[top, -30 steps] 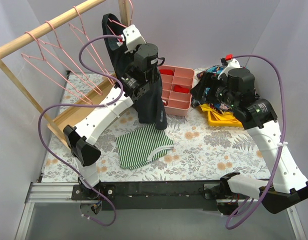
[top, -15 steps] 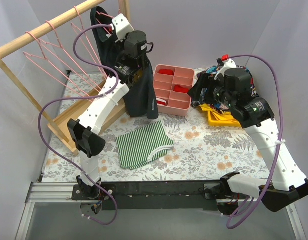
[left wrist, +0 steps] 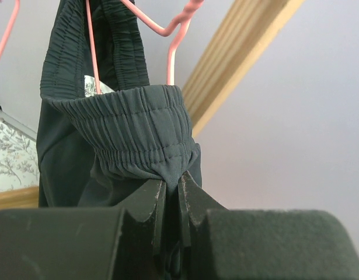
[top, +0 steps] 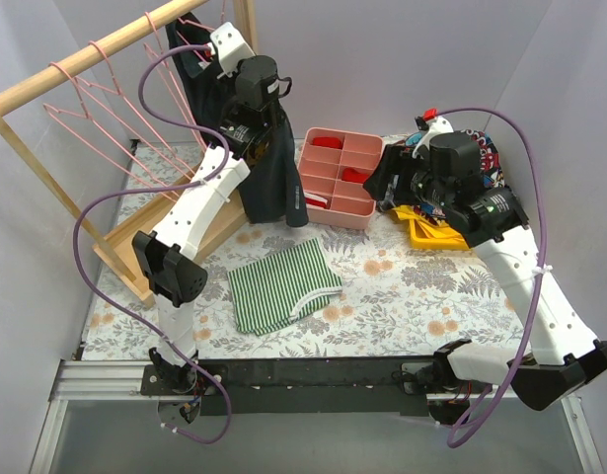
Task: Place the shorts on the hanger
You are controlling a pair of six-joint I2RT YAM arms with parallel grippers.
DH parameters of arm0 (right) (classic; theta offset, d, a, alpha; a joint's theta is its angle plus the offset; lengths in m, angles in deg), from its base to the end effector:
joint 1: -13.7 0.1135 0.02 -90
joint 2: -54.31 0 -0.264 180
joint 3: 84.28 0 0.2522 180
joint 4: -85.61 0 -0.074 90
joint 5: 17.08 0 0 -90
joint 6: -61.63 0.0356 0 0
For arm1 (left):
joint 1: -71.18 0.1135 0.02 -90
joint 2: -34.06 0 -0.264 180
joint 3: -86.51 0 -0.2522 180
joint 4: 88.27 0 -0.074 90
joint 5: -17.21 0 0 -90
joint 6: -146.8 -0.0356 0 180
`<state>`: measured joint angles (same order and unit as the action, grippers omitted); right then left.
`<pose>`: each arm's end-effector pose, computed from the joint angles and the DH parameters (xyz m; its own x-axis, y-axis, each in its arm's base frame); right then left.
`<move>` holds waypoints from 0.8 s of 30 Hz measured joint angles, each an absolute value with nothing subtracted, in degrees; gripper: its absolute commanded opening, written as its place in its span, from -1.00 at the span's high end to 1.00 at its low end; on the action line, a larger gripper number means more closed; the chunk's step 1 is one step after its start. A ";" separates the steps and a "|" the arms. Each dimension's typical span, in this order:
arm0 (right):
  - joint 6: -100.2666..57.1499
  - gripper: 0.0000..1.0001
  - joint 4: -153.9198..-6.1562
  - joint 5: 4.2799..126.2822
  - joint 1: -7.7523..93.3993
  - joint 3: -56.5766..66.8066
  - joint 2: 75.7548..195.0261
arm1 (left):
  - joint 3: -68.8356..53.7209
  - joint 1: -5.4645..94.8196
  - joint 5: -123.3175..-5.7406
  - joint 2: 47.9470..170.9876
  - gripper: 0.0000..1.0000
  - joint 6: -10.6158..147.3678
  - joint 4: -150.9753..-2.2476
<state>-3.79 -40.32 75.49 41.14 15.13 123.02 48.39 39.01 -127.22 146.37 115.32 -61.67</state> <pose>0.2151 0.1099 0.4448 -0.4964 0.2105 -0.8422 -0.2390 0.8995 0.3657 0.3829 -0.2066 0.4871 0.3452 -0.8032 -0.4856 -0.1599 0.4595 -0.8737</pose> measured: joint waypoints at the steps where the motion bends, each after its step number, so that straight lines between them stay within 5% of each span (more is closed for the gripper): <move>1: -3.82 -0.75 -40.36 75.58 41.23 15.13 123.17 | 48.65 39.23 -127.20 146.42 1.00 115.17 -61.84; 18: -4.34 -0.75 -40.56 76.26 42.76 14.95 125.29 | 52.21 41.88 -124.62 150.94 1.00 117.79 -61.01; 24: -4.34 -0.75 -40.80 76.45 42.97 14.27 125.29 | 50.22 42.23 -123.60 150.85 0.65 119.65 -61.49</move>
<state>-4.34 -40.80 76.45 42.97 14.27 125.29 50.22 42.23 -123.60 150.85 119.65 -61.49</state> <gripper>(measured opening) 0.873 0.101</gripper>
